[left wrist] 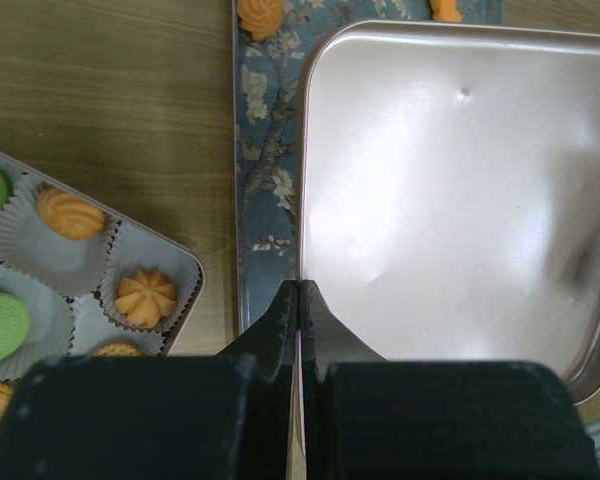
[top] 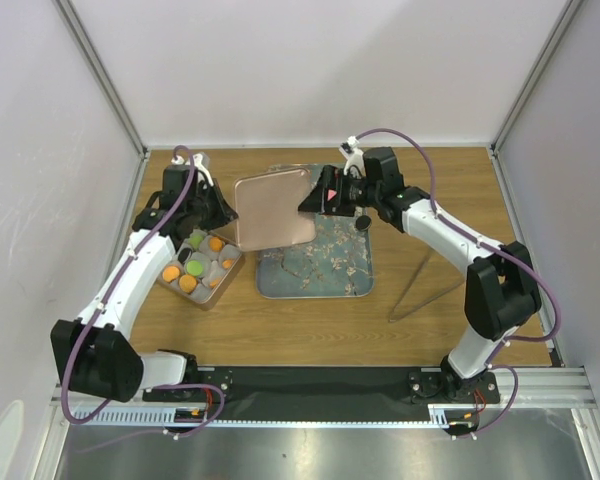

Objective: Pack the cookies

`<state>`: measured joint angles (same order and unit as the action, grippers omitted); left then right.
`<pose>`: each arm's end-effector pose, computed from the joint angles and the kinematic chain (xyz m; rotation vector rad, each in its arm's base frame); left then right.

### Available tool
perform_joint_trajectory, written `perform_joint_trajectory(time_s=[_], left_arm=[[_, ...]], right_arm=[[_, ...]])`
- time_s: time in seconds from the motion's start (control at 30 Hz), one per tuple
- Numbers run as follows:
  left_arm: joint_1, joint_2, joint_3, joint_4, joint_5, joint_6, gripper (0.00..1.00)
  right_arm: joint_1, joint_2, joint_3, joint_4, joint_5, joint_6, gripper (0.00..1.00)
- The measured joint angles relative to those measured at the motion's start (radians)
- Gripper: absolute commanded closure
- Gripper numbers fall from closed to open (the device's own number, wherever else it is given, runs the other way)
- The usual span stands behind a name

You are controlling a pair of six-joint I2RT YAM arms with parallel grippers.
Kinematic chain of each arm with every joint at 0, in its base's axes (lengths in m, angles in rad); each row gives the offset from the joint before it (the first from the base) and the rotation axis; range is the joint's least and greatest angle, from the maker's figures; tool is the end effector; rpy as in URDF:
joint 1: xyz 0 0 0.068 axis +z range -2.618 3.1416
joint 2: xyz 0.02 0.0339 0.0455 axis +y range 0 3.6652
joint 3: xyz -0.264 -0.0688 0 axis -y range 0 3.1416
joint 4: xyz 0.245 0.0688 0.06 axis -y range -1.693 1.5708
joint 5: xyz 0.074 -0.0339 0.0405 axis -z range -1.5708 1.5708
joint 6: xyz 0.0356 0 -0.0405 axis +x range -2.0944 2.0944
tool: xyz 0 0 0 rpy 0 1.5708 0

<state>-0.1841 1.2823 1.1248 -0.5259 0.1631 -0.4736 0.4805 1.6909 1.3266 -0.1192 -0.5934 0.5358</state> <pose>0.2751 -0.0571 0.3185 -0.2431 2.2862 -0.5304 0.3398 0.1996 0.2962 -0.3395 2.1715 1.2129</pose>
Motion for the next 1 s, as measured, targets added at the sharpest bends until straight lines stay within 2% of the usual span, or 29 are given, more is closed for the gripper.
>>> perform_joint_trajectory(time_s=[0.23,0.33,0.7,0.83,1.0], left_arm=[[-0.044,0.0,-0.006,0.002,0.008,-0.005,1.0],[-0.057,-0.001,-0.006,0.008,0.011,-0.009,1.0],[-0.079,-0.019,-0.006,0.029,0.024,-0.016,0.97],[-0.081,-0.034,-0.006,0.026,0.015,-0.013,0.88],[-0.086,-0.058,-0.006,0.023,0.005,0.005,0.68]], right_arm=[[0.03,0.015,0.027,0.063,-0.045,0.092,0.23],[0.03,0.019,0.027,0.087,-0.049,0.124,0.31],[0.028,0.02,0.027,0.113,-0.048,0.211,0.78],[0.026,0.02,0.03,0.122,-0.059,0.244,0.87],[0.022,0.02,0.031,0.124,-0.063,0.261,0.92]])
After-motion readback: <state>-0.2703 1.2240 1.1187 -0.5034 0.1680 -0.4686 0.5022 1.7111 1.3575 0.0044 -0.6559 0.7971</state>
